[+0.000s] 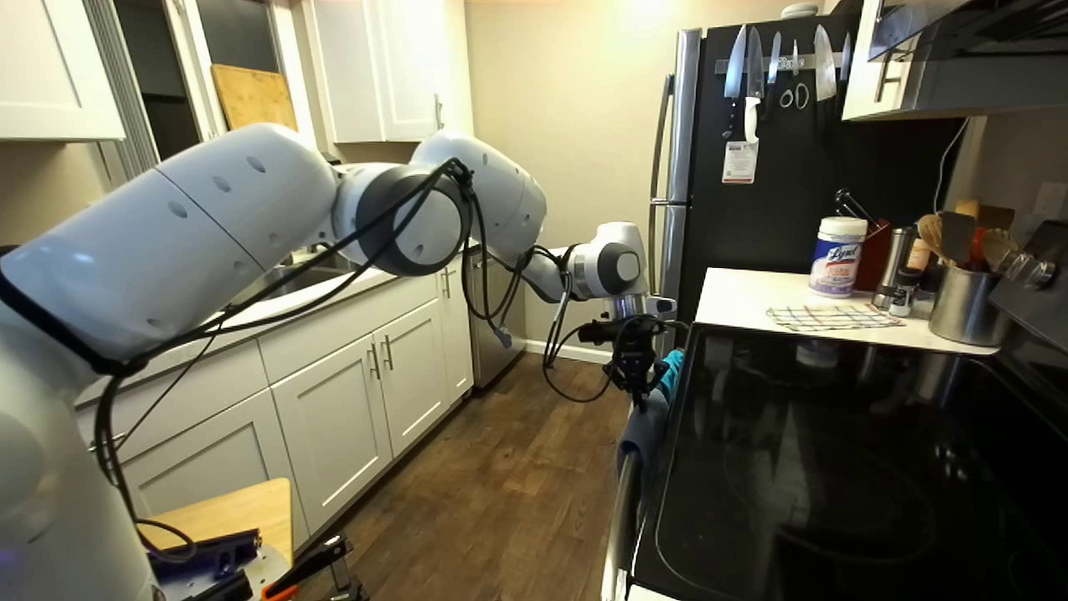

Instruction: Place the light blue towel on the stove top

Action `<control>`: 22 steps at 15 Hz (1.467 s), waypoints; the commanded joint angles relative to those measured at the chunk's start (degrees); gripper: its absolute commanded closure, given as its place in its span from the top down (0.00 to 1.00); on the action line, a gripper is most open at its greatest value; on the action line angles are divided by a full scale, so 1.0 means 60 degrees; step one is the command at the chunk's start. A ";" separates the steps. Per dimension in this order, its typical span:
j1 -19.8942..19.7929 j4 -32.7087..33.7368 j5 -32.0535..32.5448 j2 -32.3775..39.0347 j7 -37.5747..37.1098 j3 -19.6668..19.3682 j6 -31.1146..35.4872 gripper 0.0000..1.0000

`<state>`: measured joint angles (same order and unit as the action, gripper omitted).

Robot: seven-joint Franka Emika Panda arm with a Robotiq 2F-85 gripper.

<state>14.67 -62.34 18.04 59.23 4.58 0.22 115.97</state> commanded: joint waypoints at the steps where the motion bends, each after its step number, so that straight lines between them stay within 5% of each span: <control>1: -0.0137 -0.0963 -0.0110 -0.0790 -0.0121 0.0094 0.0472 0.01; 13: -0.0144 -0.2346 0.0262 -0.2614 -0.1270 -0.0808 0.1445 0.01; 22: -0.0994 -0.0950 -0.0222 -0.1904 -0.0958 -0.0765 0.1058 0.01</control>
<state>11.61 -71.13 18.12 46.37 -2.57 -5.28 122.65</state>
